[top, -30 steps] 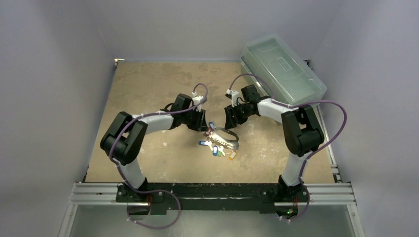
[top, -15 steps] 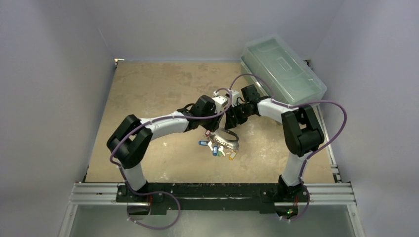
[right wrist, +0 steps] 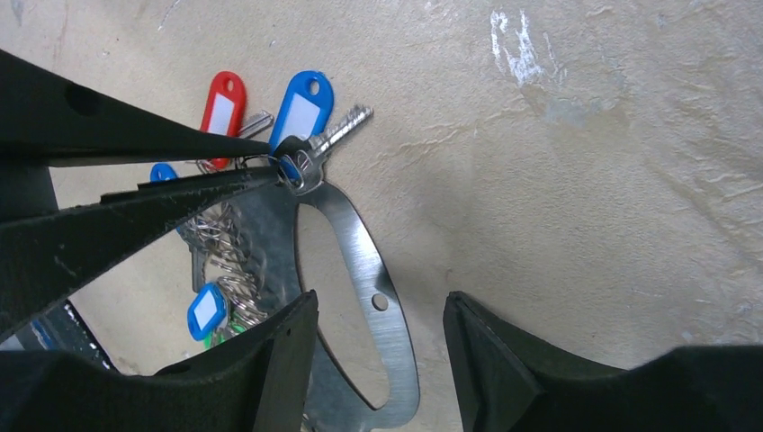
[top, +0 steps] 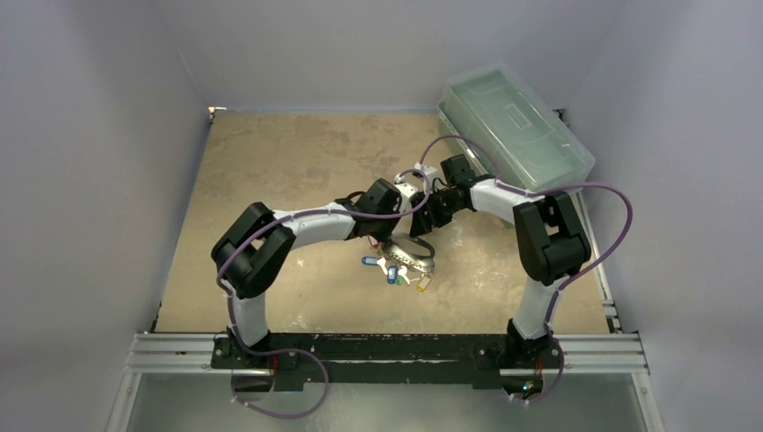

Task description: Remove the keys from the keyring

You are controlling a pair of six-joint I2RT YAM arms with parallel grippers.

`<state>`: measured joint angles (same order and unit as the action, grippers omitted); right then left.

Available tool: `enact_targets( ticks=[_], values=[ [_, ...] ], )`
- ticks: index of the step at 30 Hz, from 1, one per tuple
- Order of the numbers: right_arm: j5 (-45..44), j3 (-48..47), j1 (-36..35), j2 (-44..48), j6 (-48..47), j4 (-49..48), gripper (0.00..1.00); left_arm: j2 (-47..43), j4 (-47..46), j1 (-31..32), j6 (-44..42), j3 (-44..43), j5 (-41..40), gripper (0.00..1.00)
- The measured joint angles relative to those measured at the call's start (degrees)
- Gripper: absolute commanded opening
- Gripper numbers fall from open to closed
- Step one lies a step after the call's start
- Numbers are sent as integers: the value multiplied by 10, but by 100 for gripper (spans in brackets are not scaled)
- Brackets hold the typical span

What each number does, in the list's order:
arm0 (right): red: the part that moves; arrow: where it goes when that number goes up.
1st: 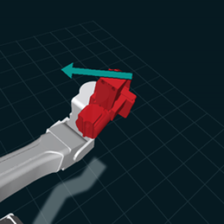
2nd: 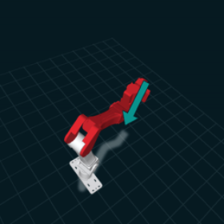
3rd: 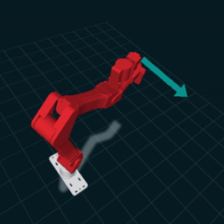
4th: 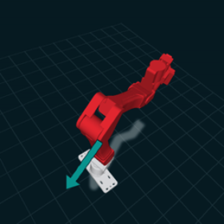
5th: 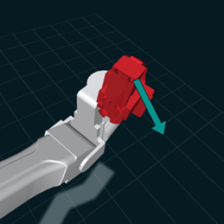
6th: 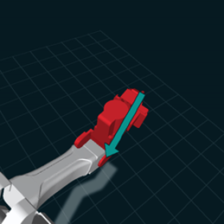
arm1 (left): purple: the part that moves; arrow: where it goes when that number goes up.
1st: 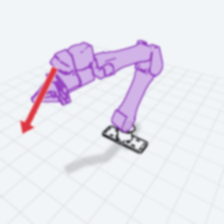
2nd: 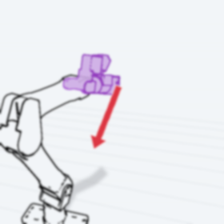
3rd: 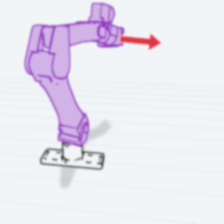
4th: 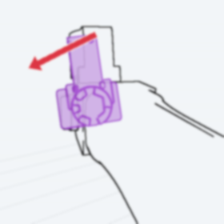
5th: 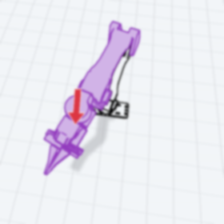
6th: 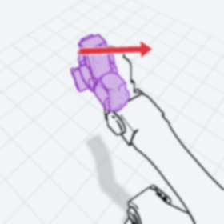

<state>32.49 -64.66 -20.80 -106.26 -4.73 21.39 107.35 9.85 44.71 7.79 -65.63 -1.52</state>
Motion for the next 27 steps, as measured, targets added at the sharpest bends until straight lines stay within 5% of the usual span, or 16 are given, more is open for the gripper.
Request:
enact_targets(
  ticks=[15, 27],
  values=[
    [54, 0, 4, 41, -19, -2, 90, -120, 44, -6, -29, -15, 77, 0],
    [233, -3, 26, 80, -134, 6, 90, -151, 40, -82, -22, -17, 283, 0]
  ],
)
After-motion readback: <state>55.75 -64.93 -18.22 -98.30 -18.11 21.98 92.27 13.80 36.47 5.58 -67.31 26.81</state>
